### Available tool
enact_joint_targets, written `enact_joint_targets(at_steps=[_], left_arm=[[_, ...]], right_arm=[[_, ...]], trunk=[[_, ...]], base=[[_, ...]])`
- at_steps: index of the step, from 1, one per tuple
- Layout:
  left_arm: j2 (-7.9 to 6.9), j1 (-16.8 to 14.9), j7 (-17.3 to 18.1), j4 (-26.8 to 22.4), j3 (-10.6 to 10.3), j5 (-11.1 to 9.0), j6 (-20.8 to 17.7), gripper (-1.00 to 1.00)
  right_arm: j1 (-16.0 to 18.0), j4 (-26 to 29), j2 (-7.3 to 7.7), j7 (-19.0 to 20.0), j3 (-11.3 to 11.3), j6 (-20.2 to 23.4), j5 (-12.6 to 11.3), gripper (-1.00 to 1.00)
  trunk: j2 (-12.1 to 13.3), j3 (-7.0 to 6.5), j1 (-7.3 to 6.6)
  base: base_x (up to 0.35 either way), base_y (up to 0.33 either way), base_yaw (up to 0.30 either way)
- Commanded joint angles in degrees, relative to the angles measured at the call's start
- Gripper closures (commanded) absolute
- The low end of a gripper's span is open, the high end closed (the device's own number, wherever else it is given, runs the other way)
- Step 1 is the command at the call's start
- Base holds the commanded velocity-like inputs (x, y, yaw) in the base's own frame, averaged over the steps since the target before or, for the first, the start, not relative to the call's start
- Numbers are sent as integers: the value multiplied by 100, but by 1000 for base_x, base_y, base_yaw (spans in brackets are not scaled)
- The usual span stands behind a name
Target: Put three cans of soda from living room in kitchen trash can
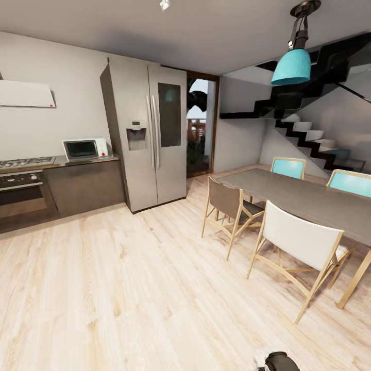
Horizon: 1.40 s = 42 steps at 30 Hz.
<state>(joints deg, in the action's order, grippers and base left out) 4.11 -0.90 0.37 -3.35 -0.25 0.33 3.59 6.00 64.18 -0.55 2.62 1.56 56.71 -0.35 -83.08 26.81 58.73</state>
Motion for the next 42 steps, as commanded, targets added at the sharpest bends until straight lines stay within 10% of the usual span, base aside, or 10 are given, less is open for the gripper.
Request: enact_joint_targets(at_steps=[1,7,16,42], left_arm=[[0,0,0,0,0,0,0,-100],[1,2,-2,1,7,-6,13,-100],[8,2,2,1,8,-7,18,-100],[10,2,-2,1,8,-7,17,-100]], right_arm=[[3,-6,0,0,0,-2,1,-100],[1039,-1311,-161,-20,184,-228,54,-100],[1740,-1541,-486,-775,318,-222,9,-100],[1844,-1634,-582,-785,327,-277,-35,-100]], trunk=[[0,0,0],[0,0,0],[0,0,0],[0,-35,0]], base=[[0,0,0],[0,0,0],[0,0,0],[0,0,-44]])
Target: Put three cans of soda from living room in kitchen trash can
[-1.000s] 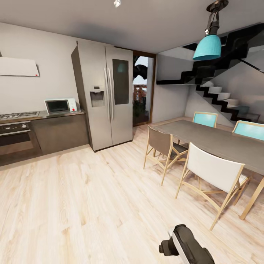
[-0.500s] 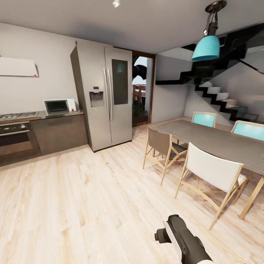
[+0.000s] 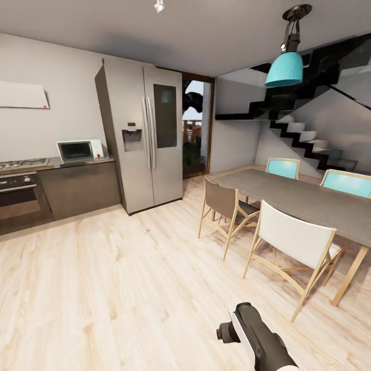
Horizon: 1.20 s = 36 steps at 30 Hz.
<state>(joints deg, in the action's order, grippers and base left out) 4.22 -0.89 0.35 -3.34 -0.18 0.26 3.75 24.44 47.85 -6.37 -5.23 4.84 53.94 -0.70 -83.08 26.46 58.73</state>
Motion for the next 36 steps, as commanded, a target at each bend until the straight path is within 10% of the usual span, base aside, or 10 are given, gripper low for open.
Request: enact_joint_targets(at_steps=[1,22,36], left_arm=[[0,0,0,0,-2,0,1,-100],[0,1,0,0,0,0,3,-100],[0,0,8,-7,0,0,7,-100]], right_arm=[[0,-11,1,1,0,-3,0,-100],[1,-1819,-11,-71,-2,-1289,7,-100],[79,-1958,-13,-106,0,-1410,9,-100]], trunk=[[0,0,0],[0,-1,0],[0,-1,0]], base=[[0,0,-7],[0,0,-1],[0,0,0]])
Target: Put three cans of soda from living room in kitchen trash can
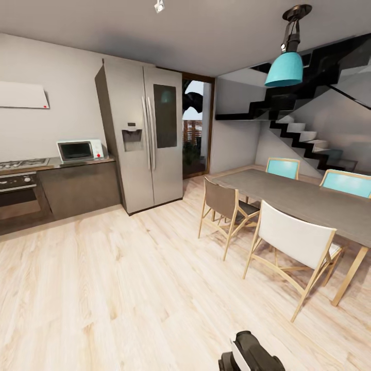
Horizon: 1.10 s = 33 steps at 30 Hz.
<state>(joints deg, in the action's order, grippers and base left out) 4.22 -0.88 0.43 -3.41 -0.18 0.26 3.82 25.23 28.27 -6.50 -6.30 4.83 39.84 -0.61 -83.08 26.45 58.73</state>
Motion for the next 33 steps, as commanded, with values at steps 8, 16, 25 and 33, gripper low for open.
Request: enact_joint_targets(at_steps=[8,16,25,33], left_arm=[[0,0,-4,3,0,-6,-4,-100],[0,-4,-8,0,0,-15,-4,-100],[-6,-2,-8,-68,0,-17,-19,-100],[-9,-1,-10,-72,6,-18,-18,-100]], right_arm=[[124,0,-119,-98,3,20,0,-100],[189,-30,-100,-232,-37,13,4,-100],[193,-202,579,-169,-616,-67,-8,-100],[193,-250,761,-139,-780,-74,-9,-100]], trunk=[[0,0,0],[0,0,0],[0,0,0],[0,0,0]], base=[[0,0,0],[0,0,0],[0,0,0],[0,0,0]])
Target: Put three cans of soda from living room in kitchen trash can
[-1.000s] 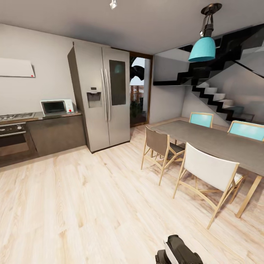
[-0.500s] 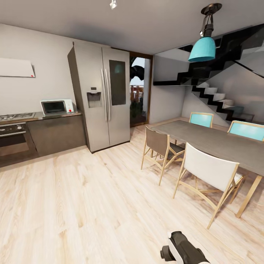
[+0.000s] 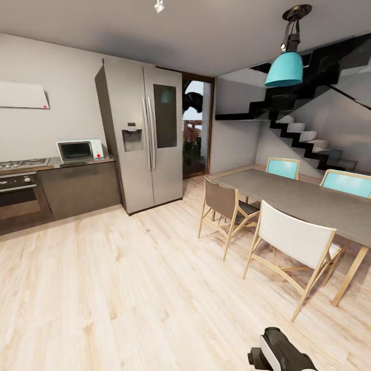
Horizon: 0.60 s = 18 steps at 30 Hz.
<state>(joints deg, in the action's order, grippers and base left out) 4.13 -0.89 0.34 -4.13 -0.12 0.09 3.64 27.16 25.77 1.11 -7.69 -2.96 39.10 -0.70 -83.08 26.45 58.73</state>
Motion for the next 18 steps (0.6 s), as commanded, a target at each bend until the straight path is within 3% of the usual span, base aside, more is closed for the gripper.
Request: enact_joint_targets(at_steps=[1,18], left_arm=[[0,0,-2,0,1,0,-1,-100],[0,1,0,0,3,0,5,-100]], right_arm=[[0,0,6,3,-4,0,-1,-100],[0,-6,76,22,-10,-49,2,-100]], trunk=[[0,0,0],[0,0,0]], base=[[0,0,0],[0,0,0]])
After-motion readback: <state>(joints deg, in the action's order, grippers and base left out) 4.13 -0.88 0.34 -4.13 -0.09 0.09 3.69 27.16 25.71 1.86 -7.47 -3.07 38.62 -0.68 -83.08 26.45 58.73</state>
